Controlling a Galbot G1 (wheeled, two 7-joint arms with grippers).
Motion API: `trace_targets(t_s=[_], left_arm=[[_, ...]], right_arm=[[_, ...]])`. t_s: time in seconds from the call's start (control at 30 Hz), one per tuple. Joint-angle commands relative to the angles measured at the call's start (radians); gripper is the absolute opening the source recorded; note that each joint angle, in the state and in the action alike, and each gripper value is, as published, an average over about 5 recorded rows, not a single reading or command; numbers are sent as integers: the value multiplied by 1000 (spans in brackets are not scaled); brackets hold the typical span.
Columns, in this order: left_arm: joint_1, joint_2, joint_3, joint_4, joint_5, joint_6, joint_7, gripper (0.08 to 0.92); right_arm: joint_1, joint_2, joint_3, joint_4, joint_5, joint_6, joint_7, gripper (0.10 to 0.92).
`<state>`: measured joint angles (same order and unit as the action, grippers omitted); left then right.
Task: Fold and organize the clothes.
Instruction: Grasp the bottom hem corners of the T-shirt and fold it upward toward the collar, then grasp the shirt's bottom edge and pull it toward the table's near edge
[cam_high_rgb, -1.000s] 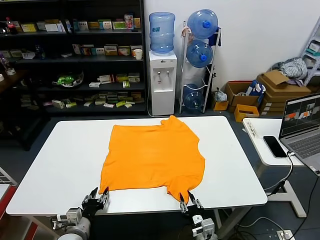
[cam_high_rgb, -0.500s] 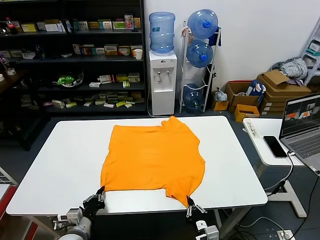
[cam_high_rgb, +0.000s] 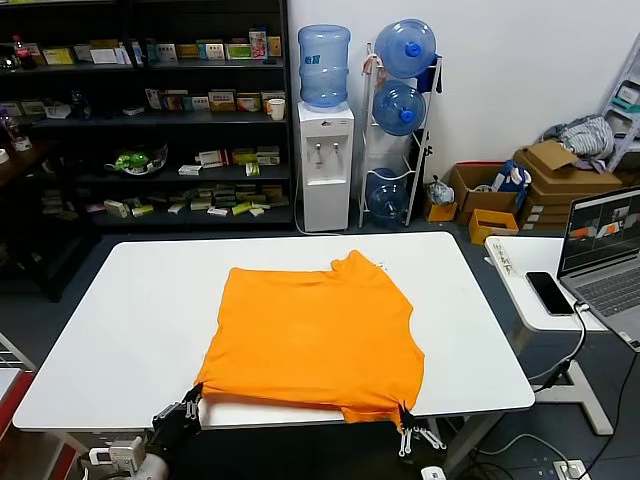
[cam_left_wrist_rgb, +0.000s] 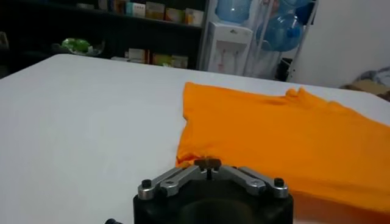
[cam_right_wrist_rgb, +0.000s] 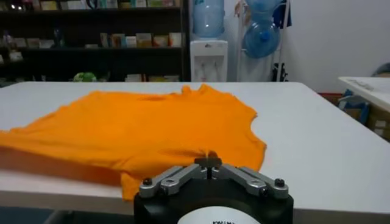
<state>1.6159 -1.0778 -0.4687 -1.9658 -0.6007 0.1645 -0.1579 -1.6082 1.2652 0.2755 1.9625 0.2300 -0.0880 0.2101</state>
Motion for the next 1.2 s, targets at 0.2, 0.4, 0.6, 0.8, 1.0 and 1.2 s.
trace_targets(t_s=[0.2, 0.4, 0.6, 0.8, 1.0, 1.2], left_arm=[[-605, 40, 218, 435, -80, 7, 15, 91], [-643, 24, 240, 491, -73, 17, 22, 91], [-565, 32, 216, 430, -66, 37, 19, 121], [-395, 35, 148, 289, 11, 39, -11, 286], [-220, -7, 73, 213, 63, -1, 16, 459], [-231, -71, 61, 324, 77, -68, 50, 632]], right_arm=[[665, -58, -198, -373, 243, -126, 113, 124], [717, -42, -246, -451, 245, -141, 96, 124], [650, -46, -246, -386, 233, -185, 98, 201], [489, -94, -158, -251, 183, -174, 85, 380], [216, -156, 16, -157, 135, -99, -3, 545], [166, -136, 60, -211, 119, -62, -36, 718]])
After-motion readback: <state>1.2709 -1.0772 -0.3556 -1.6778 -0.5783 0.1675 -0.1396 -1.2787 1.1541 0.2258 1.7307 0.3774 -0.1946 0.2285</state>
